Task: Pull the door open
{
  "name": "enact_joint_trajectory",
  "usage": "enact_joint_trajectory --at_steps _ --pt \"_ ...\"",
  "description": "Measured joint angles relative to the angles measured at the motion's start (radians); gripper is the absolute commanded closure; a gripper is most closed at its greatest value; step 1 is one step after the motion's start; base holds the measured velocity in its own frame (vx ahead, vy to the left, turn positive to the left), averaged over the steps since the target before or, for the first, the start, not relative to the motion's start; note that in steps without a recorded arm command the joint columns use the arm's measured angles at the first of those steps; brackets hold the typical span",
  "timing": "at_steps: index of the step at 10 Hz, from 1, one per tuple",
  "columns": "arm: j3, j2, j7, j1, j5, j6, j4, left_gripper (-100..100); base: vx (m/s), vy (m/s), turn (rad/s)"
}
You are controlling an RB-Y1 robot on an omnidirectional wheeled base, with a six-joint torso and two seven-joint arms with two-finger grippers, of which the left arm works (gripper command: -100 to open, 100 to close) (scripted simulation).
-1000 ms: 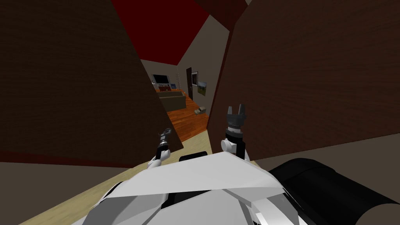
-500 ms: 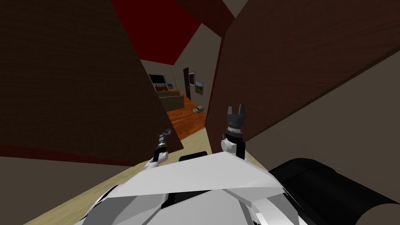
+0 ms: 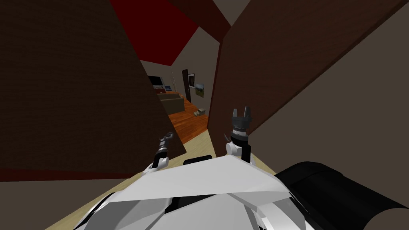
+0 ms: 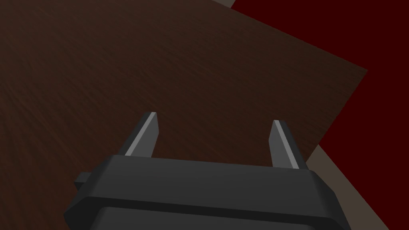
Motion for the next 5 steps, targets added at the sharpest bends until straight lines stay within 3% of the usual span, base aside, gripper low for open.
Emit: enact_joint_trajectory --at_steps 1,3,4,5 --pt "-0.001 0.011 0.006 0.01 0.0 0.0 -0.014 100 -0.15 -0.035 -0.159" --pt "-0.006 0.036 0.033 0.009 -0.003 -0.021 0.007 100 -0.172 -0.051 -0.165" --pt "-0.011 0.05 0.05 0.02 -0.006 -0.032 0.011 100 -0.194 -0.048 -0.263" --pt "-0.019 0.067 0.07 0.036 -0.009 -0.041 0.009 100 -0.182 -0.022 -0.121"
